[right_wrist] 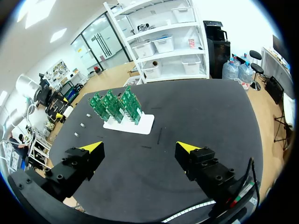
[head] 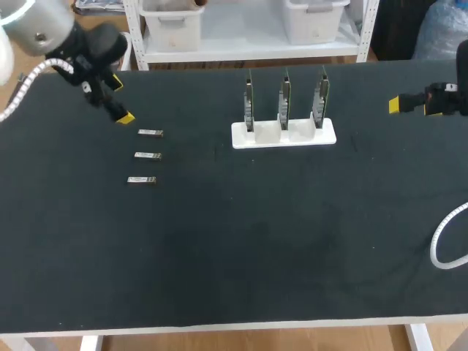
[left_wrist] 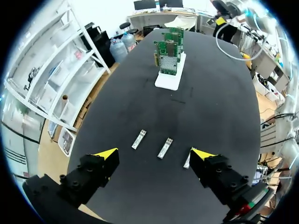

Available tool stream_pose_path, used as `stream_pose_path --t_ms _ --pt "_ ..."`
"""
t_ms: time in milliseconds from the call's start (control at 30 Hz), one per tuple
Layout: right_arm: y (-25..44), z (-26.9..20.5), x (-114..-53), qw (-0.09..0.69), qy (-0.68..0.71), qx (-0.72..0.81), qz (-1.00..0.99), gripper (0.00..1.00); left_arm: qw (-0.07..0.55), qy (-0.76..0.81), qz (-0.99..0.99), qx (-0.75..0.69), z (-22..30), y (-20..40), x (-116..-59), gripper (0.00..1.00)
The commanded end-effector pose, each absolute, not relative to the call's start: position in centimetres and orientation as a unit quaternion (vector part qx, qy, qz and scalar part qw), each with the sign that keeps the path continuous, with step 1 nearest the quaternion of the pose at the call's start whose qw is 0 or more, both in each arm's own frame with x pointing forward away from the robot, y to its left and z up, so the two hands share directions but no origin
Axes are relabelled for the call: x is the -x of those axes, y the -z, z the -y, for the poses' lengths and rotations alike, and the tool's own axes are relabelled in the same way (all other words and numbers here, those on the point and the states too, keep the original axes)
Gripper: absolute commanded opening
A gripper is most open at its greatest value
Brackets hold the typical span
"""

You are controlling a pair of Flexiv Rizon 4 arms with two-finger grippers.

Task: Pick up the optical module with the left hand, and insert it into the network port with the right hand.

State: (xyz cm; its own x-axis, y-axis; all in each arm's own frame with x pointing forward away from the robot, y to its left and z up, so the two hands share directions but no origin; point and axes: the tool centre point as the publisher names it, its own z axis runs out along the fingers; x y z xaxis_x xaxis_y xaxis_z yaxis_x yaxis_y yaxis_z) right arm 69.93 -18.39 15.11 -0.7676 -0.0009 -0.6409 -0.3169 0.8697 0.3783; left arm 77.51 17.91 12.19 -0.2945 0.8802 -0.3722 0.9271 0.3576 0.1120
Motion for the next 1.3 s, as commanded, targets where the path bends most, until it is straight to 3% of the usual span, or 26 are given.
stream_pose_path --t_ms 33,633,1300 --pt "-15.1 18.4 -69.9 0.330 -0.240 0.087 -0.909 1.00 0.143 0.044 -0.809 -0.569 -17.8 -12.3 -78.3 1.00" --pt "-15.1 18.4 -69.9 0.330 -0.240 0.087 -0.909 1.00 0.155 -0.001 -0.768 -0.622 -17.8 -13.7 -78.6 1.00" --pt "-15.1 18.4 -69.9 0.330 -0.240 0.087 -0.909 1.00 0.073 -0.026 -0.693 -0.717 -16.5 -10.9 -80.5 1.00"
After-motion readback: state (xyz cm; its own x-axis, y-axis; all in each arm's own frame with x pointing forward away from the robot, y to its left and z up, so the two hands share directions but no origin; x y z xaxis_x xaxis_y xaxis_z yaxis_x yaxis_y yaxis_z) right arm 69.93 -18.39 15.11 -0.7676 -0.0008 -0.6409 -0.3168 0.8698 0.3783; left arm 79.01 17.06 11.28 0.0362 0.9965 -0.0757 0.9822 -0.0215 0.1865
